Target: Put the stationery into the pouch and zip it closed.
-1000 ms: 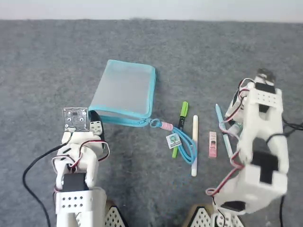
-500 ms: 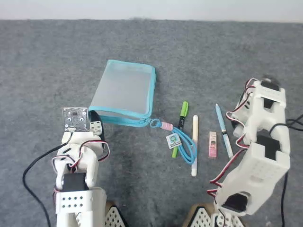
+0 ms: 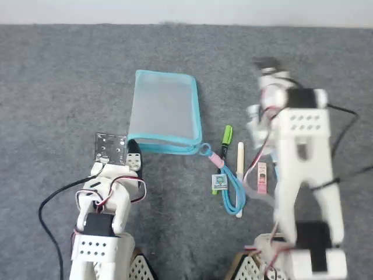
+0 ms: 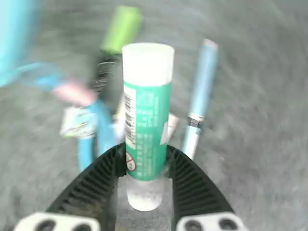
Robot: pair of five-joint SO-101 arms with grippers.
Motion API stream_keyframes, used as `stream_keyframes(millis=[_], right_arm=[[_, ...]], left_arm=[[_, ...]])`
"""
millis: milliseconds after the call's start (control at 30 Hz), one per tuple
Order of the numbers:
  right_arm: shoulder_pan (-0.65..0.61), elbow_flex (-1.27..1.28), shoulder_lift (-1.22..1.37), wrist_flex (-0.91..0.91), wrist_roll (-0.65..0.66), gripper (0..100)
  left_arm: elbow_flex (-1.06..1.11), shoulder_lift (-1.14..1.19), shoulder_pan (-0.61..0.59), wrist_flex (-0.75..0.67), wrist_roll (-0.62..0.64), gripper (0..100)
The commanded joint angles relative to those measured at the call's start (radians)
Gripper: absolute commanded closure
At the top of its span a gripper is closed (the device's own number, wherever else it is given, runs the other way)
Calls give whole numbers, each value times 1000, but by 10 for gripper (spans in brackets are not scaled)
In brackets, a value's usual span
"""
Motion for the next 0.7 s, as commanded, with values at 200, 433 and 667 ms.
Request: stream_keyframes(millis=[200, 433, 667], right_arm=[[-472, 155, -145, 36, 94, 991], [-498, 123, 1, -22, 32, 991], [-467, -126, 226, -2, -60, 991]], left_arm=[[-22, -18, 15, -40, 15, 988], [-22, -18, 98, -37, 14, 988], [-19, -18, 124, -34, -34, 988]])
